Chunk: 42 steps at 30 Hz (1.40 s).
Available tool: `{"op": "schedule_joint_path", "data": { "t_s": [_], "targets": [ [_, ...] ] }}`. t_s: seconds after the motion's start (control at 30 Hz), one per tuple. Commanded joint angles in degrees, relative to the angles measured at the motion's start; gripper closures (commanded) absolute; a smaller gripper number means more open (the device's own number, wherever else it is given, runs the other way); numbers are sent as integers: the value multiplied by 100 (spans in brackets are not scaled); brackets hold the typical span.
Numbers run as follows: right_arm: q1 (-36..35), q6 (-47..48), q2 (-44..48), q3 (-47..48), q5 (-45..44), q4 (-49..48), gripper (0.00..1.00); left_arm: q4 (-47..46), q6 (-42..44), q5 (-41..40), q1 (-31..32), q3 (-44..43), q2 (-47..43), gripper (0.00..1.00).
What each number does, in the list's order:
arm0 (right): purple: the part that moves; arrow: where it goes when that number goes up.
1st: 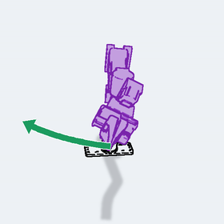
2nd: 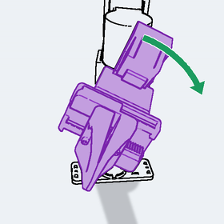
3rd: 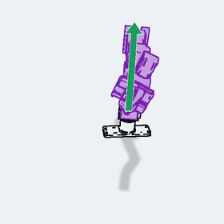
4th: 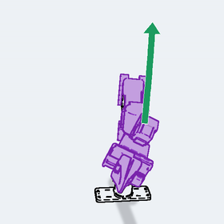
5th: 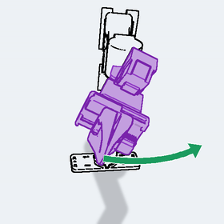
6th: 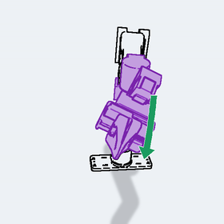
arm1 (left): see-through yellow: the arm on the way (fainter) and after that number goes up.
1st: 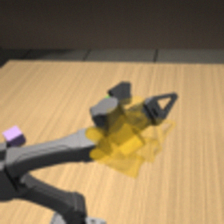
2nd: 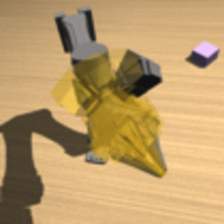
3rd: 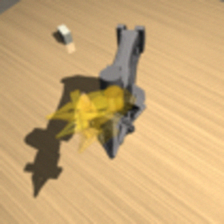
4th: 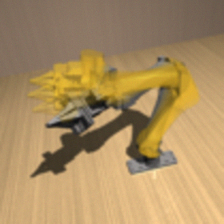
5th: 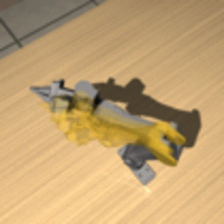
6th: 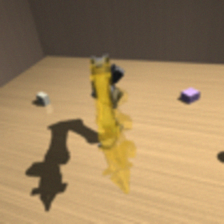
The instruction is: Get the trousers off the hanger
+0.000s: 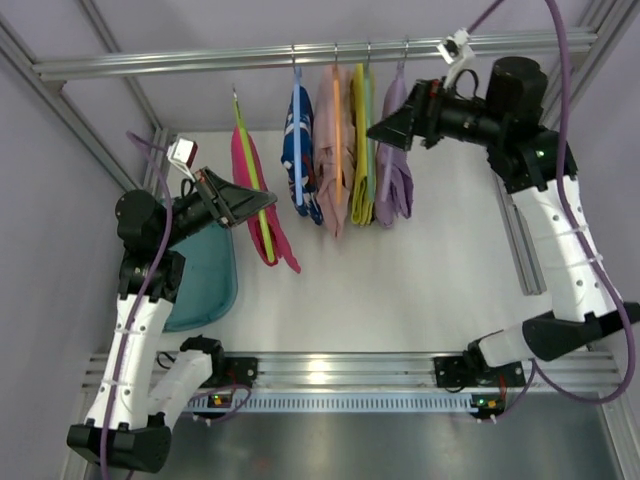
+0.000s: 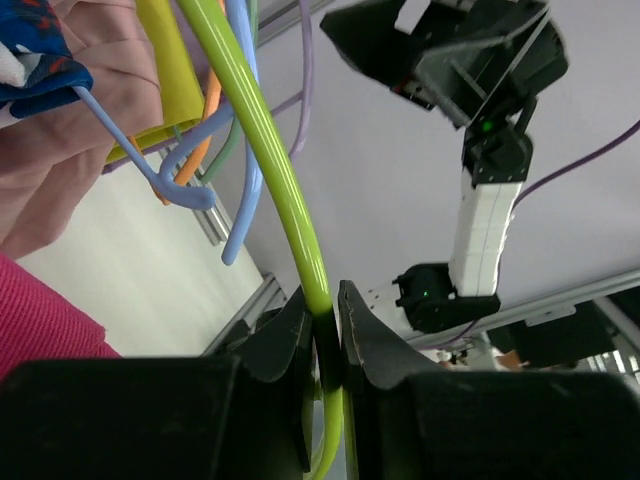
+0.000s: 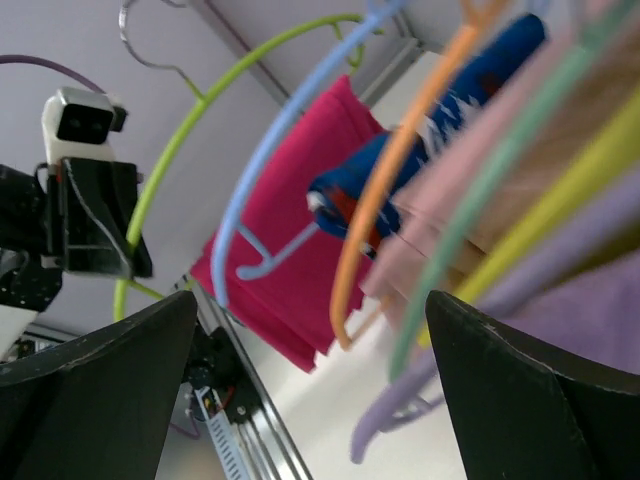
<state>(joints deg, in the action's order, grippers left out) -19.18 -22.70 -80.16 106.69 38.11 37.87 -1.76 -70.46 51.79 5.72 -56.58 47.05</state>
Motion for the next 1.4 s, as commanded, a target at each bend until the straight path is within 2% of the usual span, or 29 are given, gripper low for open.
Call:
{"op": "schedule_joint_path", "data": {
  "t_s": [0.0, 0.17, 0.23, 0.43, 0.67, 0.77, 0.83, 0.97, 1.03, 1.07, 1.13, 1.17, 1.2, 1.27, 1.3, 1.33, 1.37],
  "targets": [
    [-901, -436, -350, 948, -321, -719, 1, -1117, 1163, 112, 9, -152, -468, 100],
    [-2359, -726, -1201, 1958, -884, -886, 2, -739, 1578, 138, 9, -275, -565, 100],
    [-2651, -867, -1457, 2205, -1050, -877, 3, -571, 1719, 130, 8, -354, -591, 100],
    [-2881, -1307, -1968, 2295, -1517, -807, 5, -395, 2071, 121, 0, -494, -828, 100],
    [-3135, -1825, -2601, 2242, -525, -1579, 1, -395, 2211, 112, 0, -530, -943, 100],
    [-3276, -2036, -2759, 2198, -287, -1765, 5, -395, 2282, 68, 0, -512, -1004, 100],
    [-3338, -2159, -2838, 2206, -155, -1958, 17, -395, 2308, 42, 0, -486, -1022, 100],
    [-3426, -2431, -2900, 2268, 38, -2178, 29, -317, 2483, -55, 0, -416, -1048, 100],
    [-3461, -2494, -2891, 2268, 144, -2283, 41, -307, 2554, -72, 0, -389, -1057, 100],
    [-3470, -2537, -2900, 2251, 153, -2301, 51, -299, 2563, -73, 0, -389, -1049, 100],
    [-3479, -2608, -2883, 2233, 205, -2354, 63, -299, 2598, -99, 0, -398, -1040, 100],
    [-3479, -2669, -2882, 2233, 215, -2371, 78, -290, 2668, -99, 0, -407, -1031, 100],
    [-3479, -2704, -2865, 2233, 232, -2398, 85, -159, 2747, -99, 0, -442, -1013, 100],
    [-3479, -2836, -2856, 2233, 241, -2407, 100, 113, 3149, -204, 0, -634, -996, 94],
    [-3470, -2898, -2821, 2233, 241, -2424, 100, 341, 3317, -239, 0, -705, -1004, 90],
    [-3452, -2942, -2812, 2242, 241, -2416, 100, 674, 3719, -292, 0, -836, -1005, 78],
    [-3435, -3038, -2821, 2268, 232, -2424, 100, 903, 3958, -449, 0, -898, -1013, 75]
  ]
}}
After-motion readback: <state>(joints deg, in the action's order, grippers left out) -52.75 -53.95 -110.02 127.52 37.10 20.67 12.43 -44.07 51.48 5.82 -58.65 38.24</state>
